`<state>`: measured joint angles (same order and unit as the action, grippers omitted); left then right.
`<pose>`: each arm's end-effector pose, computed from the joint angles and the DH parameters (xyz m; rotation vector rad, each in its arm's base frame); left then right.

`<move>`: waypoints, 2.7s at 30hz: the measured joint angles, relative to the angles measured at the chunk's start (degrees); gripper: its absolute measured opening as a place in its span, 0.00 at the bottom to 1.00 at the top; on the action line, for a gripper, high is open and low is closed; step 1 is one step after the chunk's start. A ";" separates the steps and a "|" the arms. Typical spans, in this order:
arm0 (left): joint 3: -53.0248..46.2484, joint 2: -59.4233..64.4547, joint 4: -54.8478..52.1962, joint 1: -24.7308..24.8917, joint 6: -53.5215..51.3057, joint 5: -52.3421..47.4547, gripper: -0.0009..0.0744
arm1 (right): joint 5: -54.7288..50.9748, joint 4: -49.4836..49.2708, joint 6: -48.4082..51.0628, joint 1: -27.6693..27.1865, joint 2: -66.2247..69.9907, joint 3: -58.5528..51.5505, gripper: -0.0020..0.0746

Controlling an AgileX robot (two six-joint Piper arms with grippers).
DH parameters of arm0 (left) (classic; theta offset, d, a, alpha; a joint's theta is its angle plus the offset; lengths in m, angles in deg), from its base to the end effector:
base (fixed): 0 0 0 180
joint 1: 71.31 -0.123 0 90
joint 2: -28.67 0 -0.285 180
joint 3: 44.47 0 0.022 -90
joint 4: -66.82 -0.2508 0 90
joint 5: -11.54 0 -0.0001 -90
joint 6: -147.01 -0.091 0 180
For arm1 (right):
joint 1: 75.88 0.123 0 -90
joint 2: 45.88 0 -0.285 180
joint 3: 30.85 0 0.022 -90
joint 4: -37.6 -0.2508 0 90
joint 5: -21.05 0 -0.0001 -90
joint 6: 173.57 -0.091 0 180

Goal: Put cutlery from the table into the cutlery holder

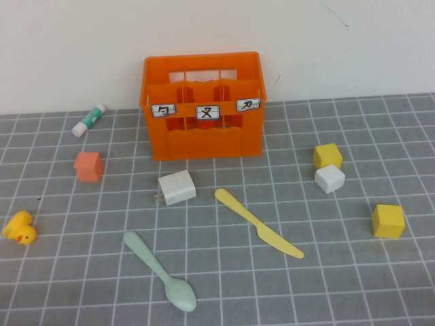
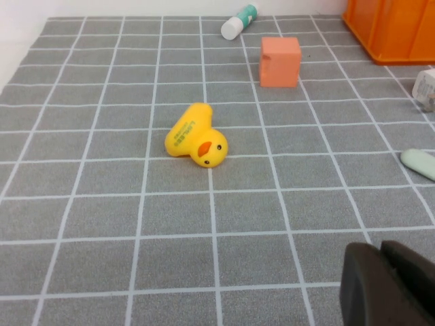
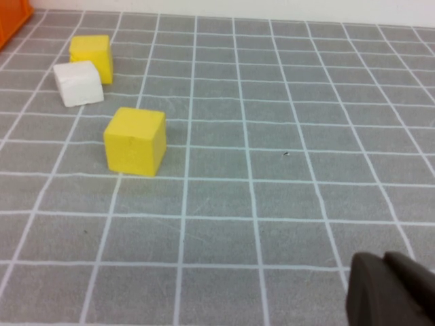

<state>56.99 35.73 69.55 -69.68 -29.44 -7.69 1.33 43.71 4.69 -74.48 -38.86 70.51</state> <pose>0.0534 -0.0030 0.1759 -0.0608 1.8296 -0.1097 0.0533 -0.0020 0.1747 -0.0616 1.8367 -0.0650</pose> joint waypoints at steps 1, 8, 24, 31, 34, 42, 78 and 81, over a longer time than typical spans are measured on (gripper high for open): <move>0.00 0.00 0.00 0.00 0.00 0.00 0.01 | 0.00 0.24 0.00 0.00 0.00 0.00 0.02; 0.00 0.00 0.00 0.00 0.00 0.00 0.01 | -0.10 3.39 0.00 0.00 0.00 0.00 0.02; 0.00 0.00 -0.19 0.00 0.12 1.29 0.01 | -0.10 4.03 0.00 0.00 0.00 0.00 0.02; -0.32 0.00 -2.73 0.00 -0.75 19.89 0.01 | 18.46 4.24 0.00 0.00 0.00 -0.28 0.02; -0.32 0.00 -3.04 0.00 -0.99 31.00 0.01 | 33.28 4.38 -0.12 0.00 0.00 -0.28 0.02; -0.32 0.00 -4.75 0.00 -1.71 62.03 0.01 | 60.70 4.01 0.46 0.00 0.00 -0.28 0.02; 35.35 41.13 17.57 0.00 10.91 -20.34 0.01 | -18.82 -8.12 24.98 0.00 29.34 34.59 0.02; 35.26 49.08 14.70 0.00 8.67 -22.07 0.01 | -21.06 -12.15 29.68 0.00 33.42 34.59 0.02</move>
<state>92.25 84.81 84.25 -69.68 -20.77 -29.76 -19.73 31.57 34.36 -74.48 -5.44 105.10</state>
